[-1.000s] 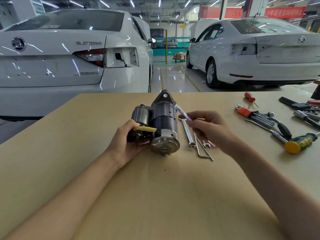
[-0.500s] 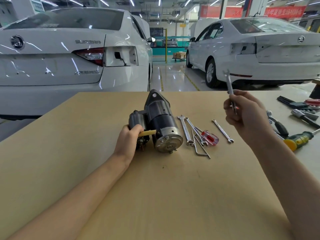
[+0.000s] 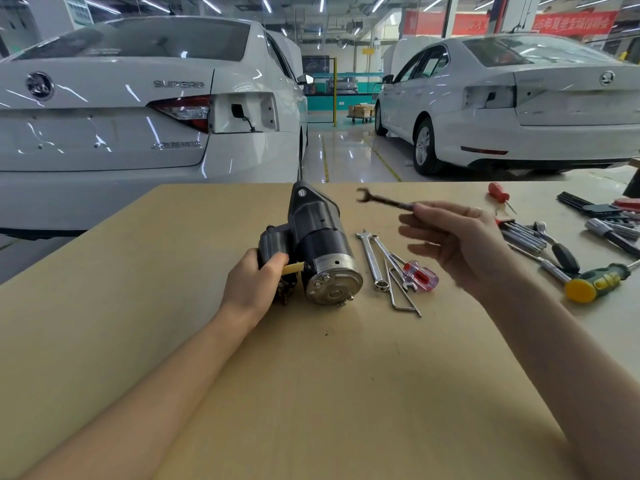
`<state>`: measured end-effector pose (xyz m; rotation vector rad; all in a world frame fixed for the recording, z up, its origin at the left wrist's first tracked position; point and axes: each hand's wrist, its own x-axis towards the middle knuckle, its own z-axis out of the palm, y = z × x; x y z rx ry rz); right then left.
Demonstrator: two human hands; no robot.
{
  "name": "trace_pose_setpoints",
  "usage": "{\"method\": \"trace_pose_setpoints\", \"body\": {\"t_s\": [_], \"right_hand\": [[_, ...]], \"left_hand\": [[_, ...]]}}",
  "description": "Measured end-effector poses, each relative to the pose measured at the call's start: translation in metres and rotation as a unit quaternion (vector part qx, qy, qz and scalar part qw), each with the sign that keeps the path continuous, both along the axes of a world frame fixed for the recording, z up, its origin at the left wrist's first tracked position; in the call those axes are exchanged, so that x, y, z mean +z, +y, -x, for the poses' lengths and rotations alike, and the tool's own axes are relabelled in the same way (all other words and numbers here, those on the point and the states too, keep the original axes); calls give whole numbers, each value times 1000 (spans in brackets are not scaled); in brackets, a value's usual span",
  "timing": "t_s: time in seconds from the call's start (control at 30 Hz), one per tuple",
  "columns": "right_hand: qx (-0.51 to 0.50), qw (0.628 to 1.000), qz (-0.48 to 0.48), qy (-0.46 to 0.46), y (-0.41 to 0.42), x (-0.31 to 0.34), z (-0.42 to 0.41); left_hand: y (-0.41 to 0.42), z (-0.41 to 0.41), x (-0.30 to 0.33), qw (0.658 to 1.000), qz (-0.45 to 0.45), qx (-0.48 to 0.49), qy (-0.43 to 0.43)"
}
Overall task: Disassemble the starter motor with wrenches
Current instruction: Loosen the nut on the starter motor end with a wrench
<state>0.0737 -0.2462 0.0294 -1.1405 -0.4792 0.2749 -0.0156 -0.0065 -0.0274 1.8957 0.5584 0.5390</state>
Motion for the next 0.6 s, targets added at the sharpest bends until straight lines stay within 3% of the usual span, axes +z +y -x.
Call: {"method": "trace_pose_setpoints", "body": {"t_s": [0.17, 0.23, 0.33, 0.47, 0.6], "right_hand": [[97, 981, 143, -91, 8, -6, 11], [92, 974, 173, -110, 10, -9, 12], [77, 969, 192, -135, 12, -12, 12], [71, 968, 195, -145, 12, -12, 12], [62, 963, 194, -175, 9, -10, 16]], "left_hand": [[4, 1, 5, 999, -38, -23, 19], [2, 5, 14, 995, -80, -32, -42], [0, 16, 26, 979, -120, -103, -129], [-4, 30, 25, 940, -186, -254, -133], [-13, 26, 16, 939, -243, -201, -137]]}}
